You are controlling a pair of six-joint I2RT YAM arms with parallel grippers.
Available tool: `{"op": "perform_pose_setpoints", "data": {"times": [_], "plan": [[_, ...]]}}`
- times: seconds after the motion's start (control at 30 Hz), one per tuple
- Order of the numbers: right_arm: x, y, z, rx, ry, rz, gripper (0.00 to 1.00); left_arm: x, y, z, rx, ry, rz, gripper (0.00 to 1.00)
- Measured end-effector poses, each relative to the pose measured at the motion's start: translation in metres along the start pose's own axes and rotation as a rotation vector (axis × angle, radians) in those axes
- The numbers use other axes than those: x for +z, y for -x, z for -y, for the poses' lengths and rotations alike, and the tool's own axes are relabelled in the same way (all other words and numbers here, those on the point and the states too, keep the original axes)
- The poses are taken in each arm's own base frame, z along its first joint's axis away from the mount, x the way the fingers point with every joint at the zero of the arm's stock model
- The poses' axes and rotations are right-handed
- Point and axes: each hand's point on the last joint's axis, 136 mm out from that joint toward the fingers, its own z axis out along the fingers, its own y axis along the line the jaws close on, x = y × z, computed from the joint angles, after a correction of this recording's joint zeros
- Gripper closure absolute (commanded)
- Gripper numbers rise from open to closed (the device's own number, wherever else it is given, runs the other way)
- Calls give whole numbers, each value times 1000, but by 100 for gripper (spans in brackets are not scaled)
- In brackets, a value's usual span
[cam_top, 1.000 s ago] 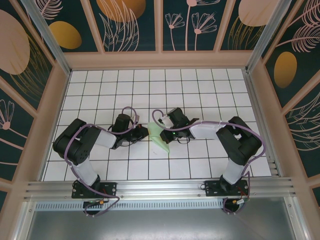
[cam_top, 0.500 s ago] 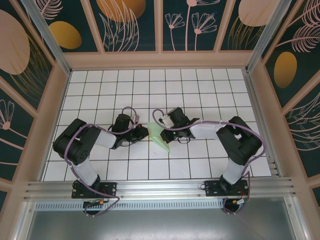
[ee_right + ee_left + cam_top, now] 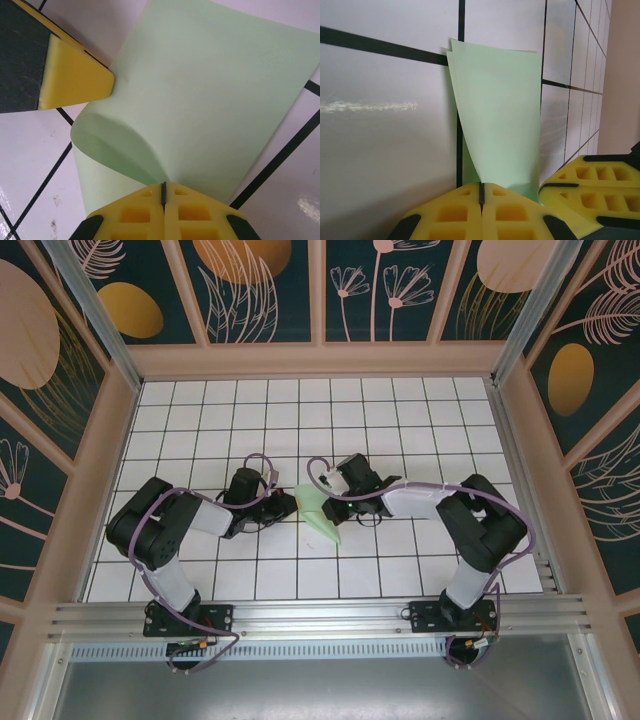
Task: Fold a paper plane with a square sheet of paper (fold left side to right side)
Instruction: Third fold the triangle at the center of the table.
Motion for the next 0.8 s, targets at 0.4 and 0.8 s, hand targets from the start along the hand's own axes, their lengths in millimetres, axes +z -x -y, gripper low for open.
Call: {"op": "perform_pose_setpoints", "data": {"times": [0.4, 0.8], "plan": [[2, -2, 1, 3, -1, -7, 100, 0, 0, 0, 0, 0, -1, 100], [10, -9, 6, 33, -6, -35, 100, 1, 0, 0, 0, -3, -5, 99]]}}
